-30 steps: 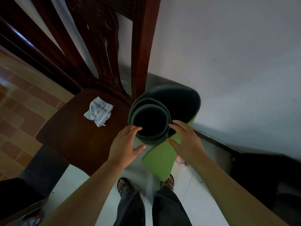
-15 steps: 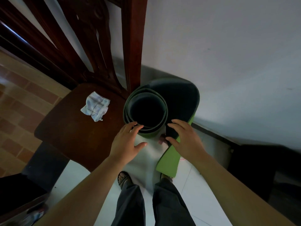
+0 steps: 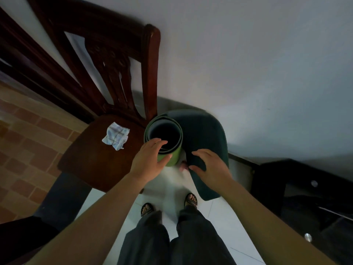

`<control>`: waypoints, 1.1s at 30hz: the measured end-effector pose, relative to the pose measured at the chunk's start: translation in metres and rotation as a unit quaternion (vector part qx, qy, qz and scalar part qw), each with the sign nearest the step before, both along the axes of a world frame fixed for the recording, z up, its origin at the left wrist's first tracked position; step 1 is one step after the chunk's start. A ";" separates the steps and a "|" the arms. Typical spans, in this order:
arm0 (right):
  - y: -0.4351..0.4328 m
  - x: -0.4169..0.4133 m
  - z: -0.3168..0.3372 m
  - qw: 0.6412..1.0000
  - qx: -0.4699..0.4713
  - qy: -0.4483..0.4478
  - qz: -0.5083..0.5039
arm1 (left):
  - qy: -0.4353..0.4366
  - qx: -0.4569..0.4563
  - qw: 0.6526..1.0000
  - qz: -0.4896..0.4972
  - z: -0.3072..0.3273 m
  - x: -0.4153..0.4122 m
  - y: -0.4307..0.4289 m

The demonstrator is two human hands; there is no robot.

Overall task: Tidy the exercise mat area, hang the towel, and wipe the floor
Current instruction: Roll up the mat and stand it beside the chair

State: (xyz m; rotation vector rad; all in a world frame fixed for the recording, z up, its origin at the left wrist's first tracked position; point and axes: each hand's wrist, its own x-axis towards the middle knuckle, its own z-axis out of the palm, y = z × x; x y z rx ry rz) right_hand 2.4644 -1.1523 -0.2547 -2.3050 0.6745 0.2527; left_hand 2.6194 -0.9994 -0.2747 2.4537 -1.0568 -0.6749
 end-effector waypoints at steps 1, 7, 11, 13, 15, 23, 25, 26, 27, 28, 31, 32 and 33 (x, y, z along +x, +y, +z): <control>0.003 -0.002 0.010 1.000 0.000 -0.003 -0.010 | 0.003 -0.005 1.000 -0.003 0.007 -0.001 0.001; 0.033 -0.016 0.049 0.997 -0.024 0.019 -0.074 | 0.034 -0.037 0.997 -0.050 0.041 -0.001 0.019; 0.068 -0.017 0.065 0.992 -0.043 0.018 -0.114 | 0.037 -0.065 0.994 -0.076 0.056 0.006 0.043; 0.088 -0.014 0.069 0.990 -0.048 0.010 -0.132 | 0.035 -0.074 0.993 -0.087 0.060 0.011 0.052; 0.107 -0.009 0.073 0.988 -0.050 0.000 -0.148 | 0.028 -0.084 0.991 -0.097 0.063 0.016 0.061; 0.148 -0.002 0.081 0.978 -0.064 0.001 -0.197 | 0.017 -0.085 0.985 -0.146 0.073 0.023 0.081; 0.152 -0.005 0.086 0.973 -0.072 -0.005 -0.218 | 0.018 -0.085 0.983 -0.163 0.075 0.022 0.082; 0.154 -0.007 0.088 0.971 -0.075 -0.010 -0.227 | 0.017 -0.085 0.981 -0.172 0.076 0.022 0.082; 0.155 -0.009 0.090 0.970 -0.077 -0.015 -0.232 | 0.016 -0.087 0.980 -0.178 0.076 0.022 0.081; 0.156 -0.012 0.092 0.967 -0.080 -0.019 -0.241 | 0.016 -0.089 0.978 -0.187 0.077 0.020 0.079; 0.164 -0.026 0.096 0.959 -0.083 -0.013 -0.270 | 0.011 -0.094 0.972 -0.216 0.079 0.012 0.073; 0.167 -0.032 0.096 0.957 -0.084 -0.010 -0.279 | 0.010 -0.094 0.970 -0.224 0.080 0.009 0.070; 0.169 -0.036 0.096 0.954 -0.083 -0.008 -0.289 | 0.008 -0.096 0.968 -0.232 0.081 0.005 0.068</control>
